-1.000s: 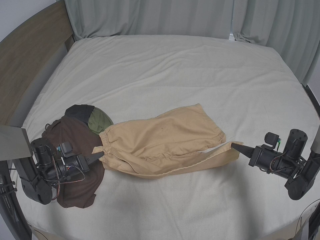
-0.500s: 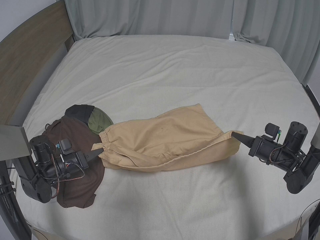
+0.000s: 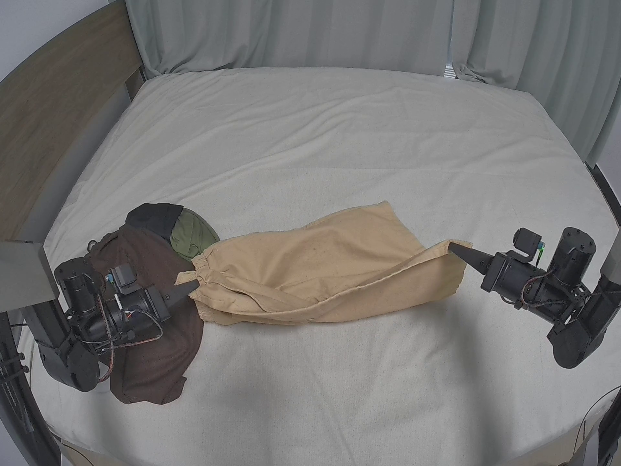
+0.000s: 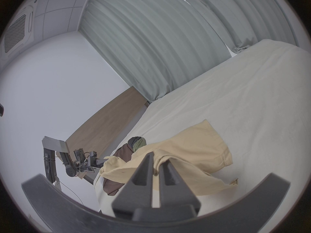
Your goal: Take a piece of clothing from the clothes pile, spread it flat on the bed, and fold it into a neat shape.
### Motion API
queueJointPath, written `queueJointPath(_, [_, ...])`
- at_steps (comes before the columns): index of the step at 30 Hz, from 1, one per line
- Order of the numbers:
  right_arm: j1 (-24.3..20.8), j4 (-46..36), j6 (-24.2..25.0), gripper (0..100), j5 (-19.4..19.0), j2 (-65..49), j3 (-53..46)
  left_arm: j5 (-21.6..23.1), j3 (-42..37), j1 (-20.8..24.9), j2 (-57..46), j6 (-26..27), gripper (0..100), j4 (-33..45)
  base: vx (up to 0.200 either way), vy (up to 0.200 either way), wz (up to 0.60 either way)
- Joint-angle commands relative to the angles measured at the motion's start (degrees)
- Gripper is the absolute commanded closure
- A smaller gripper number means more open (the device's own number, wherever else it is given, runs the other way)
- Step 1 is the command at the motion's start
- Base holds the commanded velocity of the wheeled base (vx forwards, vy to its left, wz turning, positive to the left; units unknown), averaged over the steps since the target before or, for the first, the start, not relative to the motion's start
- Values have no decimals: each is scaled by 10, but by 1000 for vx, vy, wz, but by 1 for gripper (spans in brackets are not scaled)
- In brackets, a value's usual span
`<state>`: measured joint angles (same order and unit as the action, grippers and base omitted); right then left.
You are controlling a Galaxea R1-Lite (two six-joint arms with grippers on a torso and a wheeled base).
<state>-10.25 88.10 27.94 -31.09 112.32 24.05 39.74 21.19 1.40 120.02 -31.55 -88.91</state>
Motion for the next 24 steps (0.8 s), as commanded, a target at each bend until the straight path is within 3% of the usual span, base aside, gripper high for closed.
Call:
queueJointPath(1, [0, 1, 0, 100, 0, 3, 7, 0, 1, 0, 0, 0, 100, 0, 0, 0, 0])
queueJointPath(24, [-9, 0, 1, 100, -1, -27, 57, -1, 7, -7, 3, -2, 100, 0, 0, 0, 0])
